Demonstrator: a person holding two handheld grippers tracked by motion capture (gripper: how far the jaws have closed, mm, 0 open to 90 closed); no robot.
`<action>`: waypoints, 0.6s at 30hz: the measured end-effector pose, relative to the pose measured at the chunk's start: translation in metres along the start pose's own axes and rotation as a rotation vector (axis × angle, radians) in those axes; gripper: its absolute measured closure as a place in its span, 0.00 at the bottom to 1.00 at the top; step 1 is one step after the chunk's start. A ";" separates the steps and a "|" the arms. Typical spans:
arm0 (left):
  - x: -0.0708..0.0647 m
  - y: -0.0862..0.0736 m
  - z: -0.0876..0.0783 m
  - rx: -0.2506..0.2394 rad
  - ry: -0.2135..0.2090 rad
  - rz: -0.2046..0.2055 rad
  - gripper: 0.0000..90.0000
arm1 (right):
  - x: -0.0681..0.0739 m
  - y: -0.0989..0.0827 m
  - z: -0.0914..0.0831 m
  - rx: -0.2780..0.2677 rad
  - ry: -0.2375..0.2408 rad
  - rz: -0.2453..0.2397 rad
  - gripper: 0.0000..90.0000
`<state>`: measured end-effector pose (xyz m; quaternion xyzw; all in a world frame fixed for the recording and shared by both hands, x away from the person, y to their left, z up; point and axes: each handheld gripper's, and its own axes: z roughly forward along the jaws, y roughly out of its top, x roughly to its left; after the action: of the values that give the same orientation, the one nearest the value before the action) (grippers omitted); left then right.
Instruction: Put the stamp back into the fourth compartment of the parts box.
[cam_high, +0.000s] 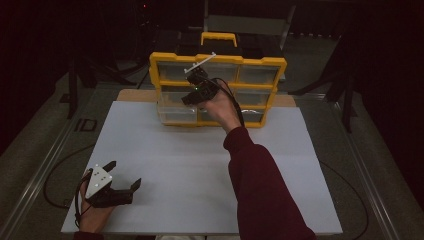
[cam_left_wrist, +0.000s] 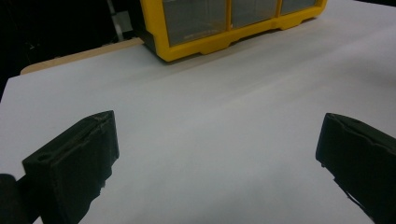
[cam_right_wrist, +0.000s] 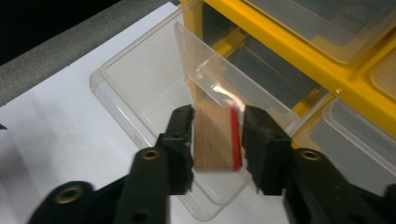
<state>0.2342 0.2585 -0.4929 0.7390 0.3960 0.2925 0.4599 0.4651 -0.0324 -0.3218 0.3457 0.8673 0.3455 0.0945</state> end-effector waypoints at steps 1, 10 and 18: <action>0.000 0.000 0.000 0.000 0.000 0.000 0.00 | 0.000 0.000 0.000 -0.007 0.004 -0.001 0.58; 0.000 0.000 0.000 -0.001 0.001 0.000 0.00 | -0.006 -0.002 -0.001 -0.024 0.000 0.027 0.21; 0.000 0.000 0.000 -0.001 0.002 0.001 0.00 | -0.017 -0.009 -0.009 -0.065 -0.031 0.060 0.12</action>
<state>0.2341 0.2587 -0.4929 0.7386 0.3960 0.2935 0.4599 0.4695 -0.0532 -0.3219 0.3734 0.8433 0.3709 0.1085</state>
